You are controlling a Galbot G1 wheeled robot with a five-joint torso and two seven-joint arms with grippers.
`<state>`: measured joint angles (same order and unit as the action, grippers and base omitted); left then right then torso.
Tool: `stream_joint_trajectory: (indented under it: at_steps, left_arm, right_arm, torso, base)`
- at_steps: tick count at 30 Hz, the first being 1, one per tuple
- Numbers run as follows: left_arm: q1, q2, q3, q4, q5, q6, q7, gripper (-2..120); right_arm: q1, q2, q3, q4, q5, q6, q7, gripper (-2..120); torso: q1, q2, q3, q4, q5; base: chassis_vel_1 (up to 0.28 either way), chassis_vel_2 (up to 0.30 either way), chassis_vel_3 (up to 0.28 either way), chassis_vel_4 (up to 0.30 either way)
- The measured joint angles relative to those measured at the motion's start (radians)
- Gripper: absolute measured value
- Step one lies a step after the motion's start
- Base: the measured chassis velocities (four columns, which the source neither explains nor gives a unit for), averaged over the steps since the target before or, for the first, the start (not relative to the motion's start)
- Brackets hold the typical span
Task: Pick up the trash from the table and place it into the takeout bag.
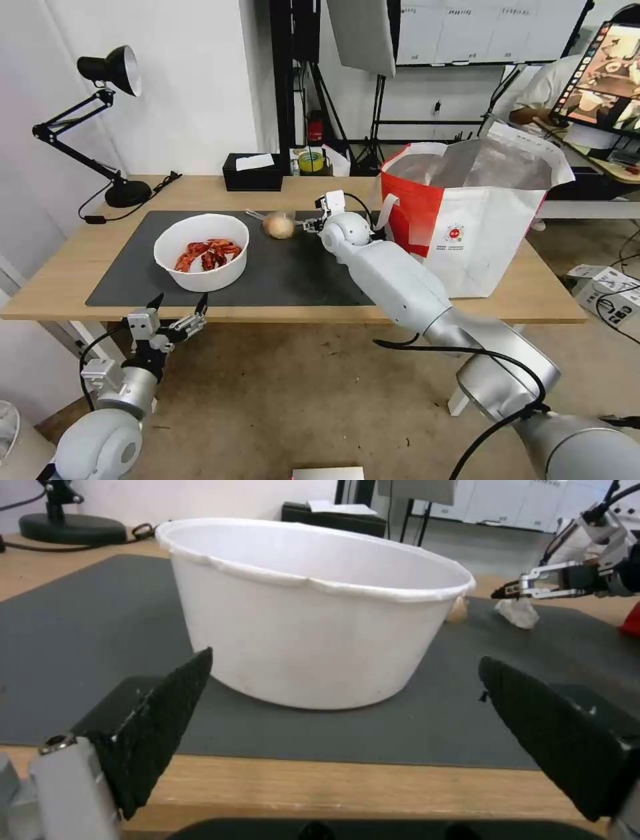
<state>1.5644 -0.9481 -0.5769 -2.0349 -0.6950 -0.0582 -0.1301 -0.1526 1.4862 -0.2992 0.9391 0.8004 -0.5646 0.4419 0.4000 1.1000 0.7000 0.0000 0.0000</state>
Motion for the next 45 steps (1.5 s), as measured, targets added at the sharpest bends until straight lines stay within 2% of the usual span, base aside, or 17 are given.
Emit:
stream_joint_trajectory:
  at_steps: [21, 24, 25, 28, 29, 32, 33, 35, 37, 39, 41, 42, 45]
  left_arm:
    - [-0.003, 0.000, 0.009, 0.001, -0.001, 0.000, -0.001, 100]
    - [-0.002, 0.000, 0.011, 0.001, -0.001, 0.000, -0.002, 100]
    - [-0.002, 0.000, 0.011, 0.001, -0.001, 0.000, -0.002, 100]
    - [-0.005, 0.001, 0.015, 0.001, -0.001, 0.000, -0.002, 100]
    - [-0.005, 0.001, 0.015, 0.001, -0.001, 0.000, -0.002, 100]
    - [-0.005, 0.001, 0.017, 0.001, -0.001, 0.000, -0.002, 100]
    - [-0.005, 0.001, 0.017, 0.001, -0.001, 0.000, -0.002, 100]
    - [-0.006, 0.001, 0.017, 0.002, -0.002, 0.000, -0.002, 100]
    - [-0.006, 0.000, 0.018, 0.002, -0.002, 0.000, -0.002, 100]
    - [-0.006, 0.000, 0.019, 0.002, -0.003, 0.000, -0.002, 100]
    - [-0.007, 0.000, 0.020, 0.002, -0.003, 0.000, -0.002, 100]
    - [-0.008, -0.001, 0.020, 0.002, -0.004, 0.000, -0.002, 100]
    - [-0.009, -0.001, 0.020, 0.002, -0.006, 0.000, -0.003, 100]
  right_arm:
    - [-0.002, 0.015, 0.016, -0.046, -0.007, 0.013, -0.034, 100]
    - [-0.008, 0.019, 0.018, -0.039, -0.007, 0.012, -0.031, 89]
    - [-0.008, 0.019, 0.018, -0.039, -0.007, 0.012, -0.031, 89]
    - [-0.015, 0.019, 0.018, -0.030, -0.007, 0.012, -0.029, 76]
    - [-0.015, 0.019, 0.018, -0.030, -0.007, 0.012, -0.029, 76]
    - [-0.023, 0.018, 0.018, -0.022, -0.007, 0.012, -0.028, 61]
    - [-0.023, 0.018, 0.018, -0.022, -0.007, 0.012, -0.028, 61]
    - [-0.025, 0.019, 0.019, -0.021, -0.008, 0.012, -0.028, 50]
    - [-0.026, 0.020, 0.020, -0.021, -0.008, 0.012, -0.027, 46]
    - [-0.027, 0.020, 0.021, -0.021, -0.008, 0.013, -0.027, 36]
    - [-0.028, 0.020, 0.021, -0.021, -0.008, 0.013, -0.027, 34]
    - [-0.030, 0.020, 0.021, -0.020, -0.008, 0.013, -0.026, 25]
    - [-0.034, 0.018, 0.021, -0.014, -0.008, 0.013, -0.024, 12]
  torso:
    - [0.000, 0.000, 0.000, -0.0001, 0.0000]
    - [0.000, 0.000, 0.000, 0.0000, 0.0000]
    - [0.000, 0.000, 0.000, 0.0000, 0.0000]
    - [0.000, 0.000, 0.000, 0.0000, 0.0000]
    - [0.000, 0.000, 0.000, 0.0000, 0.0000]
    - [0.000, 0.000, 0.000, 0.0000, 0.0000]
    - [0.000, 0.000, 0.000, 0.0000, 0.0000]
    - [0.000, 0.000, 0.000, 0.0000, 0.0000]
    - [0.000, 0.000, 0.000, 0.0000, 0.0000]
    - [0.000, 0.000, 0.000, 0.0000, 0.0000]
    - [0.000, 0.000, 0.000, 0.0000, 0.0000]
    - [0.000, 0.000, 0.000, 0.0000, 0.0000]
    - [0.000, 0.000, 0.000, 0.0000, 0.0000]
  base:
    - [0.000, 0.000, 0.000, 0.000]
    - [0.000, 0.000, 0.000, 0.000]
    - [0.000, 0.000, 0.000, 0.000]
    - [0.000, 0.000, 0.000, 0.000]
    - [0.000, 0.000, 0.000, 0.000]
    - [0.000, 0.000, 0.000, 0.000]
    - [0.000, 0.000, 0.000, 0.000]
    - [0.000, 0.000, 0.000, 0.000]
    - [0.000, 0.000, 0.000, 0.000]
    - [0.000, 0.000, 0.000, 0.000]
    - [0.000, 0.000, 0.000, 0.000]
    - [0.000, 0.000, 0.000, 0.000]
    - [0.000, 0.000, 0.000, 0.000]
